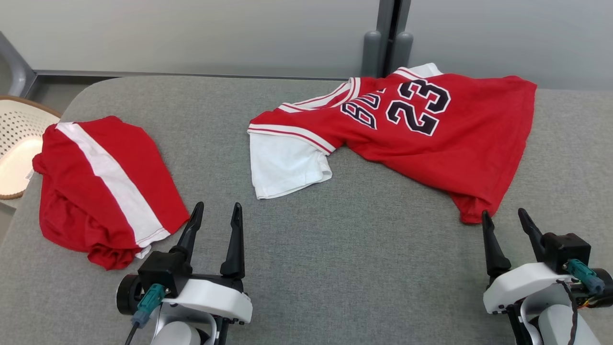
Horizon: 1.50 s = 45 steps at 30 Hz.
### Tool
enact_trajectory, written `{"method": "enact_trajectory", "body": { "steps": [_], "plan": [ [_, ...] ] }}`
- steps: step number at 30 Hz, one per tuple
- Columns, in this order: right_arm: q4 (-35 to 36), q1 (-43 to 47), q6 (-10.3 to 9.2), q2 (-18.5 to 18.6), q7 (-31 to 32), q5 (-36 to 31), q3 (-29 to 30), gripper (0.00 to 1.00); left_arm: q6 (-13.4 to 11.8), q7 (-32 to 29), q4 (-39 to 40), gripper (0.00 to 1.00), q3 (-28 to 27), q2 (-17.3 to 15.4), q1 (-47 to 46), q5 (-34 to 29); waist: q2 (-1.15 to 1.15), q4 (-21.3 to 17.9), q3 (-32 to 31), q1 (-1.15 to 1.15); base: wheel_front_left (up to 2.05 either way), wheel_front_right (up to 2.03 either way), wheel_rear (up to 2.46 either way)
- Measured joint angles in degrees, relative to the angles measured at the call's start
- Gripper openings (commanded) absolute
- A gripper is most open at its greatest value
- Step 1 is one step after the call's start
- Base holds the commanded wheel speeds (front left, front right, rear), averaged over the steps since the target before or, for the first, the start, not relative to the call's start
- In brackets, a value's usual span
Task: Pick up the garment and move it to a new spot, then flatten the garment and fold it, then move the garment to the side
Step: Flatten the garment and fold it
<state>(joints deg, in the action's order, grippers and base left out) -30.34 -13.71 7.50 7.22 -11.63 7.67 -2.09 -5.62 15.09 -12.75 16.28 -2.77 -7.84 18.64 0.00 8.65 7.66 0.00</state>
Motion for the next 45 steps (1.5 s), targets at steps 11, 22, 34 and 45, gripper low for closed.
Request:
{"method": "enact_trajectory", "body": {
  "steps": [11,22,34,45],
  "plan": [
    [-9.88,-5.72,0.0,-1.04,1.55,-2.59,3.9,1.0,-0.26,0.0,-0.24,1.0,1.01,0.0,-0.92,0.47,0.0,3.91,2.58,0.0,0.0,0.0,0.0],
    [-15.88,-8.6,0.01,1.27,-0.96,-9.77,4.58,0.0,-0.84,0.0,-0.19,1.0,0.74,-0.02,-1.42,0.64,0.0,4.03,3.23,0.0,0.0,0.0,0.0],
    [-7.44,-4.76,0.01,14.3,-2.5,-23.05,-4.13,0.0,-0.88,0.0,-0.09,1.0,0.68,0.01,-0.49,1.67,0.0,-1.6,-0.6,0.0,0.0,0.0,0.0],
    [-2.19,5.09,0.01,21.43,1.58,-18.53,-10.06,1.0,-1.09,0.0,0.04,1.0,1.32,0.0,0.51,2.07,0.0,-3.78,-2.47,0.0,0.0,0.0,0.0]
  ]
}}
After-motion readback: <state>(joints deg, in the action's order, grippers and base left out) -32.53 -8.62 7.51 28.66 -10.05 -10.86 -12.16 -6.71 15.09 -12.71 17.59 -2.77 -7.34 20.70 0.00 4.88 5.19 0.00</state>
